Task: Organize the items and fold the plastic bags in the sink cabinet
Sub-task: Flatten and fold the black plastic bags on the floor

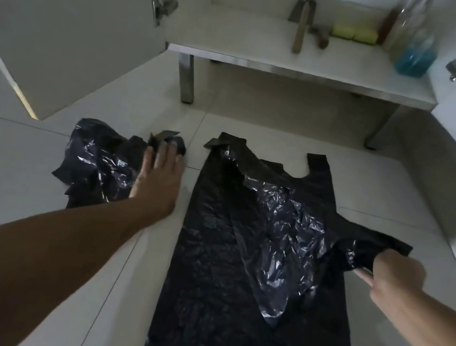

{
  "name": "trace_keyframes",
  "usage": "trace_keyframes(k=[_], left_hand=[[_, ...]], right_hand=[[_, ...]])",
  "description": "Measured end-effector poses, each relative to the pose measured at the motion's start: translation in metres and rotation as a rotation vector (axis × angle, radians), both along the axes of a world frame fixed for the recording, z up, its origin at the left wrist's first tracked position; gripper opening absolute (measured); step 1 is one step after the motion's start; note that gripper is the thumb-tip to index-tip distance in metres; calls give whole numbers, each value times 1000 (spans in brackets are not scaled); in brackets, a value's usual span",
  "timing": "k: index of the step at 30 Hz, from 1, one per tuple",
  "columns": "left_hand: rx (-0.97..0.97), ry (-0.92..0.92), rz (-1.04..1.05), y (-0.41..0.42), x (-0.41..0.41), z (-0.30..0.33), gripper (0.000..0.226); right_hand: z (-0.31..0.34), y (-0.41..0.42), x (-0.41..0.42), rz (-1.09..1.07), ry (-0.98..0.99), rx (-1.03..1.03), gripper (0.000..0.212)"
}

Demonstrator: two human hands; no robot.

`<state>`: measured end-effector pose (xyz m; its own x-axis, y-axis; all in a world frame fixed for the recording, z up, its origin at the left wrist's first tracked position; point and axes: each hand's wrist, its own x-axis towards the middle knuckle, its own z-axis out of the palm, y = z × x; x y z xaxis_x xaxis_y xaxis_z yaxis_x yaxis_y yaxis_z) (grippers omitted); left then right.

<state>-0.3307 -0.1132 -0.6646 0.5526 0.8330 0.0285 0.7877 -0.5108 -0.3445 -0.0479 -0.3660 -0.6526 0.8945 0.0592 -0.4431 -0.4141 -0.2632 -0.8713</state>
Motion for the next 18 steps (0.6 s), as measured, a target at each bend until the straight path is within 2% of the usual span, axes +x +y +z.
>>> trace_keyframes(k=[2,3,5,7,10,12,14,16,18], left_hand=[[-196,-99,-153,-23,17,-11,56],[-369,-222,-182,-45,28,-18,41],[-670,-465,-13,-83,51,-37,24],[-876,-671,292,-105,73,-50,40],[-898,-806,637,-121,104,-53,67],[-840,-792,745,-119,111,-52,74],[-784,-703,706,-113,109,-59,72],[-740,-625,613,-109,103,-67,64],[-739,-646,583,-108,99,-72,55]], right_hand=[[0,-14,-1,35,56,-21,40],[0,-19,-1,69,66,-28,34],[-2,-31,6,137,90,-31,14],[-5,-38,10,184,141,-32,13],[-7,-46,8,248,235,-49,15],[-9,-49,8,320,287,-49,11],[-10,-50,11,387,317,-44,7],[-9,-47,16,373,311,-32,18],[-8,-43,20,355,257,-57,23]])
